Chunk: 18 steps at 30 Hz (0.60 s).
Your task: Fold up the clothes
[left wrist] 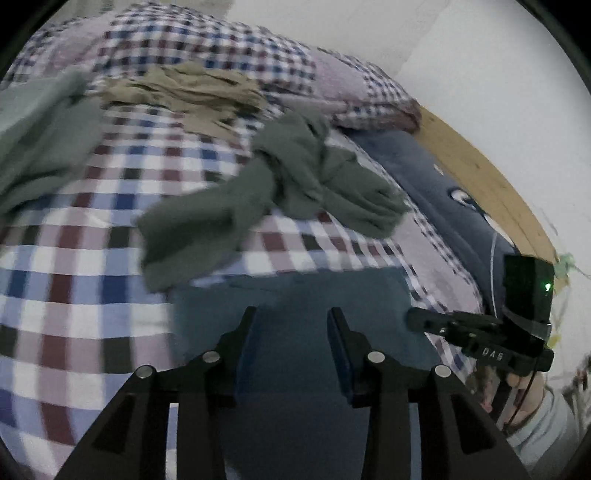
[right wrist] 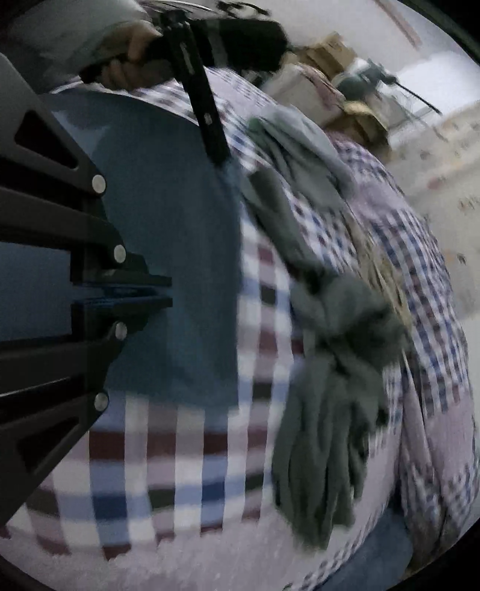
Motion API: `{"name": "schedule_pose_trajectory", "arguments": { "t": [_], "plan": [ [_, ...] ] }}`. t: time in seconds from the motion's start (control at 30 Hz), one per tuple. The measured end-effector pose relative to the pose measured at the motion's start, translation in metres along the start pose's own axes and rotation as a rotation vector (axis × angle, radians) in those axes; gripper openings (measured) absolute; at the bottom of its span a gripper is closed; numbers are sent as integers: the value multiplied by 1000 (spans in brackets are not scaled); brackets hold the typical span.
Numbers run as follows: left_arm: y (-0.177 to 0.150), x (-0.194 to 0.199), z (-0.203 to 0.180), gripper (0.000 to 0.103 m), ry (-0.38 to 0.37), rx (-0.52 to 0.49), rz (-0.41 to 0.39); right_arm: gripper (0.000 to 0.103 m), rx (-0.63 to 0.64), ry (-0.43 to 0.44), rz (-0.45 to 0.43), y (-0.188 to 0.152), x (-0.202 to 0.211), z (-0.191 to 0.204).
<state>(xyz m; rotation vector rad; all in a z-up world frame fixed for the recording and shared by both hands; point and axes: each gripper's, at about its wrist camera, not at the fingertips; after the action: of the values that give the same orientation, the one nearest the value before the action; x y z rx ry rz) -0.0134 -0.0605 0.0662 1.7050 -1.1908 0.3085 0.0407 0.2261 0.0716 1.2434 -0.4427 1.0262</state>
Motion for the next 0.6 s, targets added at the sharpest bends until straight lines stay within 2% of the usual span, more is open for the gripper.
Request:
{"name": "schedule_pose_trajectory", "arguments": {
  "t": [0.13, 0.17, 0.23, 0.33, 0.4, 0.53, 0.6],
  "plan": [
    [1, 17, 39, 60, -45, 169, -21, 13, -71, -21, -57, 3, 12, -19],
    [2, 17, 47, 65, -58, 200, -5, 14, -78, -21, -68, 4, 14, -21],
    [3, 11, 58, 66, -74, 234, 48, 18, -81, -15, -87, 4, 18, -22],
    [4, -3, 65, 68, -100, 258, 133, 22, -70, -1, -99, 5, 20, -20],
    [4, -9, 65, 70, -127, 251, 153, 23, -67, 7, -103, 6, 17, -19],
    [10, -22, 54, 72, -229, 216, 200, 24, -70, 18, -102, 7, 12, -18],
    [12, -31, 47, 76, -263, 194, 225, 24, -66, 22, -101, 8, 9, -18]
  ]
}}
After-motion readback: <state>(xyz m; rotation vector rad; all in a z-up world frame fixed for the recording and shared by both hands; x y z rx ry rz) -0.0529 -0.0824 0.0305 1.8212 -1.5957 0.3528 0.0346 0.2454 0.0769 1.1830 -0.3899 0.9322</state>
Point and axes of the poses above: each gripper's, at about its wrist camera, not at the fingertips, and x roughly against the way its jaws point, z to its left, y to its top, and after that the axes turned 2 degrees about z, right-handed
